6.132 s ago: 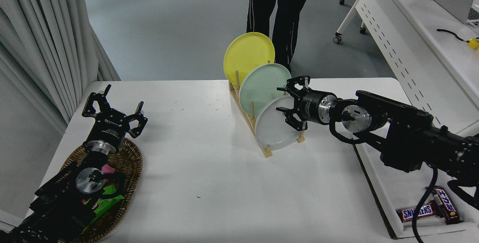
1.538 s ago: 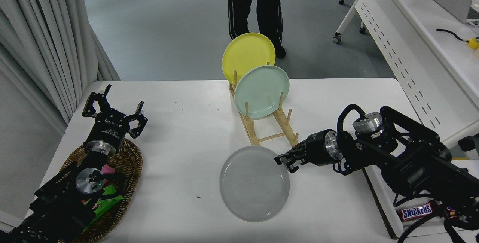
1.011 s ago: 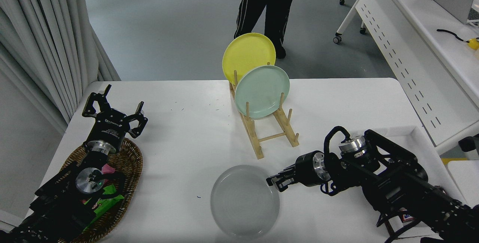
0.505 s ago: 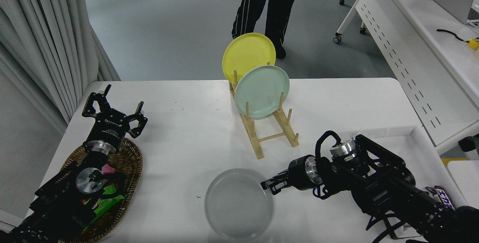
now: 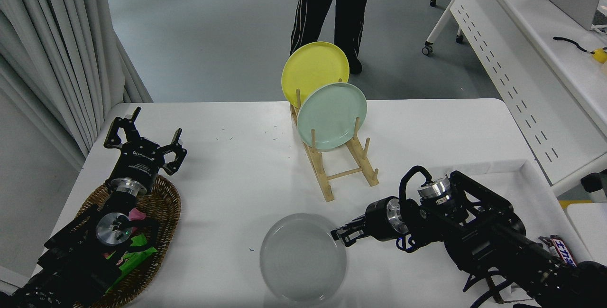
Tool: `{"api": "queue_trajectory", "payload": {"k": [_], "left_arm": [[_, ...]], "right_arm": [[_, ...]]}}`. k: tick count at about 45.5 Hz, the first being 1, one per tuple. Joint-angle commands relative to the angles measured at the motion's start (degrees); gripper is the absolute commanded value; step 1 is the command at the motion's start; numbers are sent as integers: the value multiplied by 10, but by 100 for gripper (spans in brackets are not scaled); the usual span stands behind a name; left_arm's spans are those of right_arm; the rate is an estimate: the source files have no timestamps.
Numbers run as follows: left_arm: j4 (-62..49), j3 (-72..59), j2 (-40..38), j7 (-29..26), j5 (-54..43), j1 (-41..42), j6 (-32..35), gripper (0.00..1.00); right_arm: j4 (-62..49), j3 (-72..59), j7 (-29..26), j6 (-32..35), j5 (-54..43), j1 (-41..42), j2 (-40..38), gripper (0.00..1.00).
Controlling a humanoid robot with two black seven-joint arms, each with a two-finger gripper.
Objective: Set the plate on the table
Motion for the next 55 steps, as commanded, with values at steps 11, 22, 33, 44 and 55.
{"api": "queue_trajectory", "payload": {"k": [11,22,33,44,55], "left_arm": [[0,0,0,0,0,0,0,100],[0,0,0,0,0,0,0,100],[0,0,0,0,0,0,0,100],[0,0,0,0,0,0,0,100],[0,0,0,0,0,0,0,100]], "right_arm": [[-2,3,-1,2,-3,1,0,0],[-4,2,-1,1,-2,1,-1,43],[-3,7,-1,4,6,2,-1,100],[32,-7,-1,58,30,15,-7,100],[84,-31,3,200,52,35,-9,100]]}}
